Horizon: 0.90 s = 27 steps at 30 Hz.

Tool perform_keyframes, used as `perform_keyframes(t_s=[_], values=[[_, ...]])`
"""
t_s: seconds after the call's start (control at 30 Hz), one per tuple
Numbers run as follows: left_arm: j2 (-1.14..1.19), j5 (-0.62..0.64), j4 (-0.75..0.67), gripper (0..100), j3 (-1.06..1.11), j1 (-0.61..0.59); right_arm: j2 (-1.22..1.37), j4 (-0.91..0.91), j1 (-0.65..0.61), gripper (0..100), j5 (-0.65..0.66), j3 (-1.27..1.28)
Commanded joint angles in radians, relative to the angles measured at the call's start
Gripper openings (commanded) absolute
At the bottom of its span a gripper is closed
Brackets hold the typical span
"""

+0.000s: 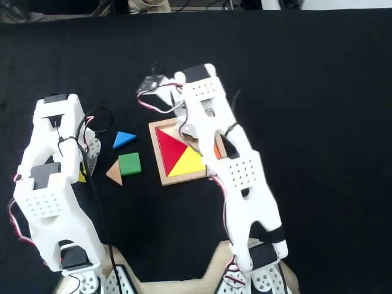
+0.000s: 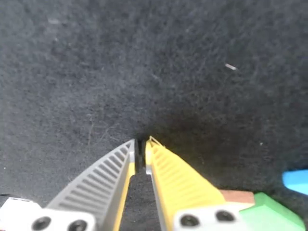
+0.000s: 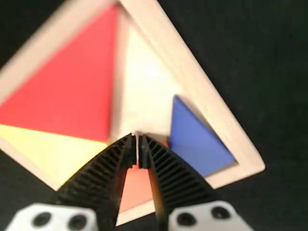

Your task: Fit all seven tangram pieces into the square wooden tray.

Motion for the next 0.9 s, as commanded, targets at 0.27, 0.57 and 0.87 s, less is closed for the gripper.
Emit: perform_keyframes(t_s=[0.27, 0.57, 0.87], values=[[0.003, 0.003, -0.017, 6, -0.027, 0.038, -0.002, 0.009, 0.063, 1.0, 0.011, -0.028], [0.003, 0.003, -0.017, 6, -0.027, 0.038, -0.074, 0.035, -0.005, 1.0, -0.034, -0.171], [0.003, 0.009, -0.011, 7, -0.065, 0.03, -0.624, 0.035, -0.028, 1.0, -0.169, 0.061]])
